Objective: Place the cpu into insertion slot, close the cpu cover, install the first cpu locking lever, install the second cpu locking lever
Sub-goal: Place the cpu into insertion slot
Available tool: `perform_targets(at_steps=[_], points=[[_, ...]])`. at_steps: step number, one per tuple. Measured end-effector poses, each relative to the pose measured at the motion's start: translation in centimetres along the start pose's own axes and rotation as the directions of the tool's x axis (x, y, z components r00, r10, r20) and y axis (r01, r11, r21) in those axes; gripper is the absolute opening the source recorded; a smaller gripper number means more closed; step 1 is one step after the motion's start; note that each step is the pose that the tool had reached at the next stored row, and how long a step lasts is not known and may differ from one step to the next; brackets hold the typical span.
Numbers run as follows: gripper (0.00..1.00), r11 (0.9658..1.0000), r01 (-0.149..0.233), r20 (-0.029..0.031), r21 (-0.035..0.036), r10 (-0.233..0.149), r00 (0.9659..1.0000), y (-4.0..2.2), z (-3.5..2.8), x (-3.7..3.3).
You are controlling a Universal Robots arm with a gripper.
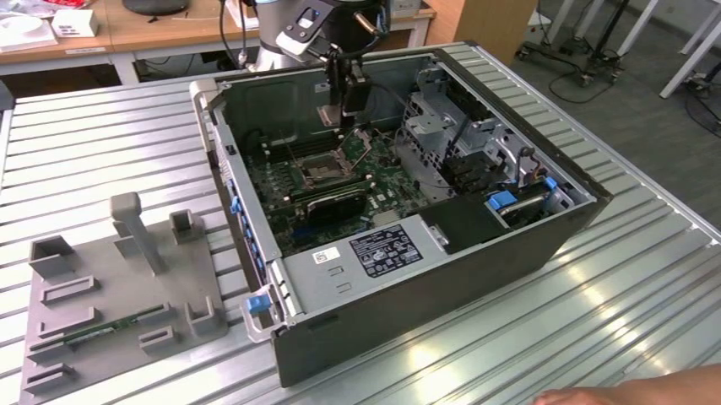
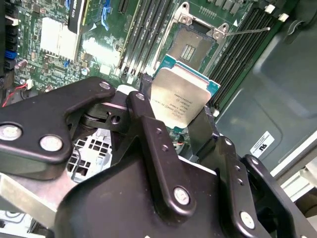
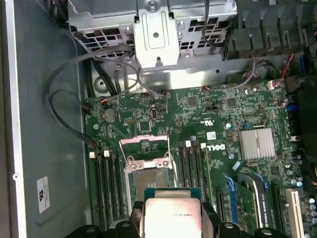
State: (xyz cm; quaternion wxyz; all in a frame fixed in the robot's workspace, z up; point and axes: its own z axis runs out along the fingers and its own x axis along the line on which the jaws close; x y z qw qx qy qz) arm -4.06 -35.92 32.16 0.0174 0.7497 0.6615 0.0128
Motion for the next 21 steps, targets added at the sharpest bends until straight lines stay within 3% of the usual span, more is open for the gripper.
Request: perform_targets(at_steps=[3, 6, 9, 12, 16, 18, 21], points=[[0.54, 1.0000, 0.004, -0.0001, 0.0003, -0.004, 1.0000, 0.00, 0.00, 0.00], [0.54, 0.9990, 0.046, -0.0022, 0.0000, -0.046, 0.9990, 0.00, 0.02, 0.00], [0.54, 0.9951, 0.099, -0.0045, -0.0003, -0.099, 0.9951, 0.00, 0.04, 0.00], [0.54, 0.9891, 0.147, -0.0064, -0.0007, -0.147, 0.9890, 0.00, 0.06, 0.00], [0.54, 0.9878, 0.155, -0.0070, -0.0009, -0.155, 0.9878, -0.05, 0.07, -0.01], [0.54, 0.9871, 0.160, -0.0079, -0.0044, -0.160, 0.9871, -0.21, 0.13, -0.03], [0.54, 0.9860, 0.166, -0.0078, -0.0171, -0.166, 0.9861, -0.45, 0.34, -0.05]])
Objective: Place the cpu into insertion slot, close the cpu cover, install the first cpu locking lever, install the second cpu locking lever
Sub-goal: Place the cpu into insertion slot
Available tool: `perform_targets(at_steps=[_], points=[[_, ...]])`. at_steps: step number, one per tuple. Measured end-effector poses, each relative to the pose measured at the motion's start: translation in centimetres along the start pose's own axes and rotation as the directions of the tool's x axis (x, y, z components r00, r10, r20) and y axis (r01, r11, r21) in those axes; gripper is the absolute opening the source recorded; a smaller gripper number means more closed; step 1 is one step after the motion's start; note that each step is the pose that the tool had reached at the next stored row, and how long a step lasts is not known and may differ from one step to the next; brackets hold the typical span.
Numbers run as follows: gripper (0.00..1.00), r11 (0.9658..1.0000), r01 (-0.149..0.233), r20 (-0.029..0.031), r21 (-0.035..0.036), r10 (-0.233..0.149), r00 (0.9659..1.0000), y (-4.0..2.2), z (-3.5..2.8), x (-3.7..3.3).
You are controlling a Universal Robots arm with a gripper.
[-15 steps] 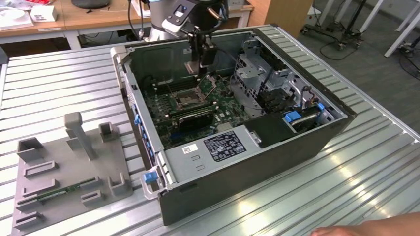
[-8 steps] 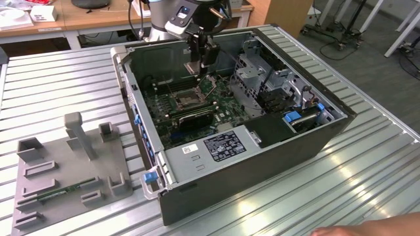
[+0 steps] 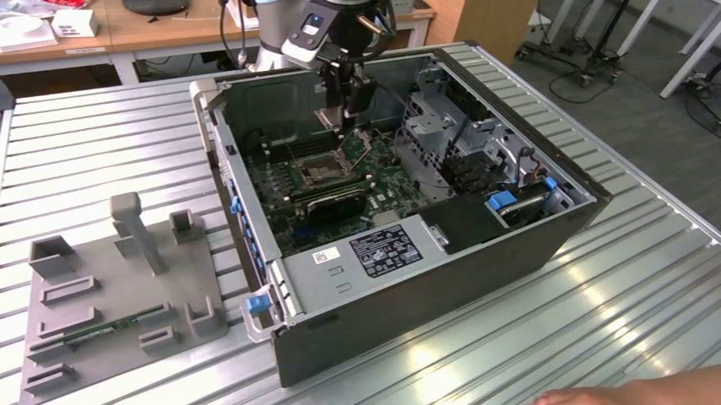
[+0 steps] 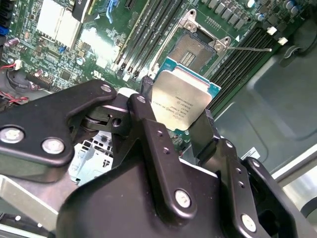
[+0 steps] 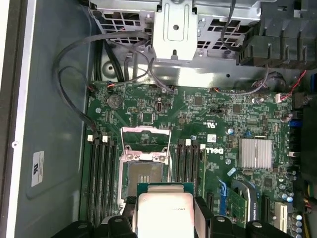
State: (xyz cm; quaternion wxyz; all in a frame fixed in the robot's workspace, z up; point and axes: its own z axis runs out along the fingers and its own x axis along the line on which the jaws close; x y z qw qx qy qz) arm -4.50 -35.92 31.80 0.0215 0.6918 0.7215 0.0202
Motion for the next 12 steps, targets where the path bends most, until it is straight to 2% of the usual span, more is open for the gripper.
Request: perform_targets(at_steps=[2, 12], points=[[0.54, 1.0000, 0.003, 0.0001, -0.0069, -0.003, 1.0000, -0.13, 0.18, 0.01], [0.54, 1.0000, 0.003, 0.0037, -0.0075, -0.003, 1.0000, -0.33, 1.87, 0.14]])
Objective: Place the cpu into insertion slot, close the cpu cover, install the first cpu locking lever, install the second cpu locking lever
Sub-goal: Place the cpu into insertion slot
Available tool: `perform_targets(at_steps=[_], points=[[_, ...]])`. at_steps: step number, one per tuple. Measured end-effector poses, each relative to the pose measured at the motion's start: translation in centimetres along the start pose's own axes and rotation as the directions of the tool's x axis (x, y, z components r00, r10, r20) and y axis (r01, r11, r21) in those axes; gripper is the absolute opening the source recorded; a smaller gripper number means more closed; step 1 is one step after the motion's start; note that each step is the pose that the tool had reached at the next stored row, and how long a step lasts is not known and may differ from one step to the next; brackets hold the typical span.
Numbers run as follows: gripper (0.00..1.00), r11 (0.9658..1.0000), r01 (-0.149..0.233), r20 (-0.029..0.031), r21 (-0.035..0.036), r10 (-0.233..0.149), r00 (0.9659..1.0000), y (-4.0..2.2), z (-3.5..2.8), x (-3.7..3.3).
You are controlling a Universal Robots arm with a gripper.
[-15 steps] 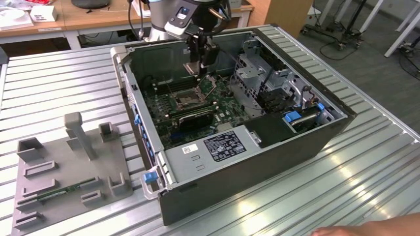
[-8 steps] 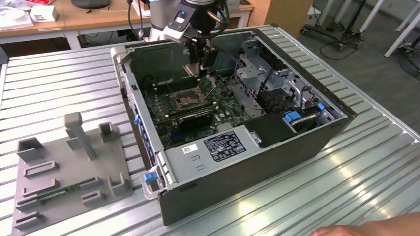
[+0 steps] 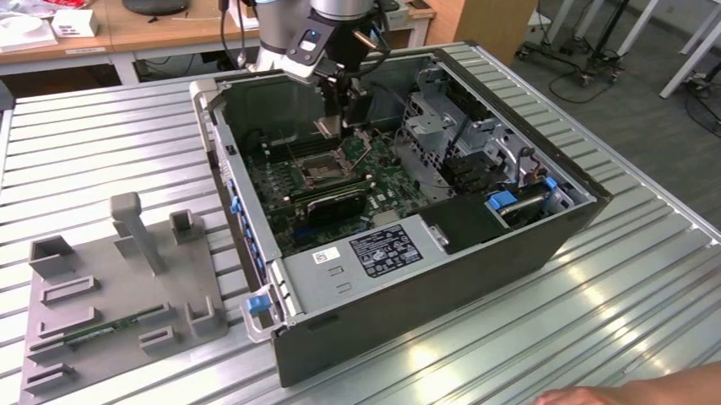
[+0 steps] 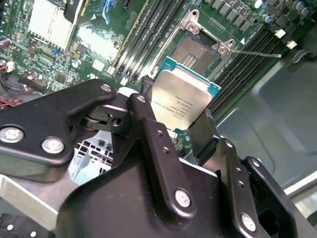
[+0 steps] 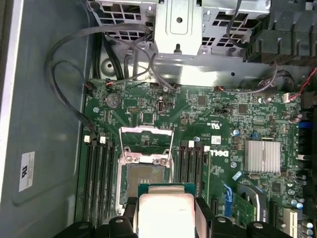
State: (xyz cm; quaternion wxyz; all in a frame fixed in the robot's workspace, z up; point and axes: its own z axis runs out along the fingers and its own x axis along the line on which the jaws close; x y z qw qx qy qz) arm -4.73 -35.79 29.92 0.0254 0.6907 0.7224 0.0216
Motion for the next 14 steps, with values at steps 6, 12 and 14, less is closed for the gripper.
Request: perform_targets(at_steps=[6, 12, 14], points=[[0.54, 1.0000, 0.000, 0.0015, 0.0000, 0.000, 1.0000, -0.06, 1.05, 0.14], [0.54, 1.0000, 0.000, 0.0016, 0.0001, 0.000, 1.0000, -0.07, 1.07, 0.14], [0.54, 1.0000, 0.000, 0.0012, -0.0002, 0.000, 1.0000, -0.08, 1.14, 0.15]])
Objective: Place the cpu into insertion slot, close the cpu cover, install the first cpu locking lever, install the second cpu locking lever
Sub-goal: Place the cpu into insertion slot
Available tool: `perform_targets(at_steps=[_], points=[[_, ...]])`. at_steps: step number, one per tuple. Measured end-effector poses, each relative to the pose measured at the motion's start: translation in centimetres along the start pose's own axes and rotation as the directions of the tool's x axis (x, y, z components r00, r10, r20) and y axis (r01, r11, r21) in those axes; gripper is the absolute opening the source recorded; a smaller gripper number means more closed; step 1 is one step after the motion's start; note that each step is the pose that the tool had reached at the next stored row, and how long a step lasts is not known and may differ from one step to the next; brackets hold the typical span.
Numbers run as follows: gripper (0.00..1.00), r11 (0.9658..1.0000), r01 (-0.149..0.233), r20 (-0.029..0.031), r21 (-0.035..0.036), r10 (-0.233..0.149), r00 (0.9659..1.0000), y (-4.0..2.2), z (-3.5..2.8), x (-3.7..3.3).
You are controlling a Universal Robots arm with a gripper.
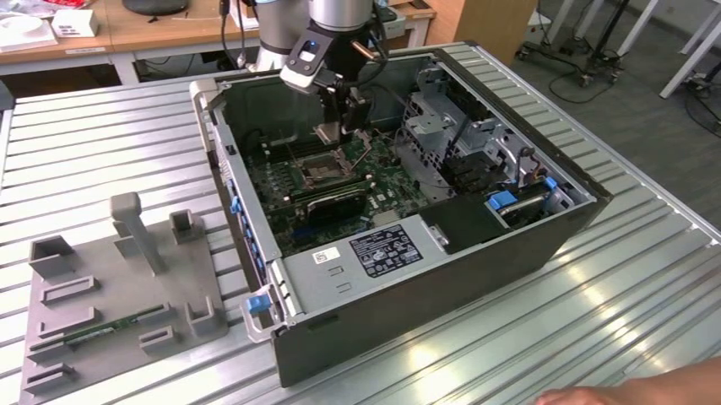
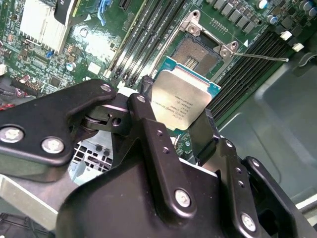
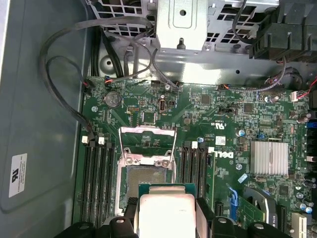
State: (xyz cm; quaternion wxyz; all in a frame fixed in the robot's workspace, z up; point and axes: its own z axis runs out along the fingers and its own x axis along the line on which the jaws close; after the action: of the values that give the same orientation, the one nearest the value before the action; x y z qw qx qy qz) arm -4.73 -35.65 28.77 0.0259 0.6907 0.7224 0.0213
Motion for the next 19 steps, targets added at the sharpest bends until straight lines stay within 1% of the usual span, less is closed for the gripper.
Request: perform_targets(at_steps=[7, 14, 19], points=[[0.54, 1.0000, 0.000, 0.0005, 0.0004, 0.000, 1.0000, -0.08, 0.86, 0.19], [0.54, 1.0000, 0.000, 0.0004, 0.0003, 0.000, 1.0000, -0.09, 0.92, 0.20], [0.54, 1.0000, 0.000, 0.0003, 0.0002, 0.000, 1.0000, -0.10, 1.20, 0.21]])
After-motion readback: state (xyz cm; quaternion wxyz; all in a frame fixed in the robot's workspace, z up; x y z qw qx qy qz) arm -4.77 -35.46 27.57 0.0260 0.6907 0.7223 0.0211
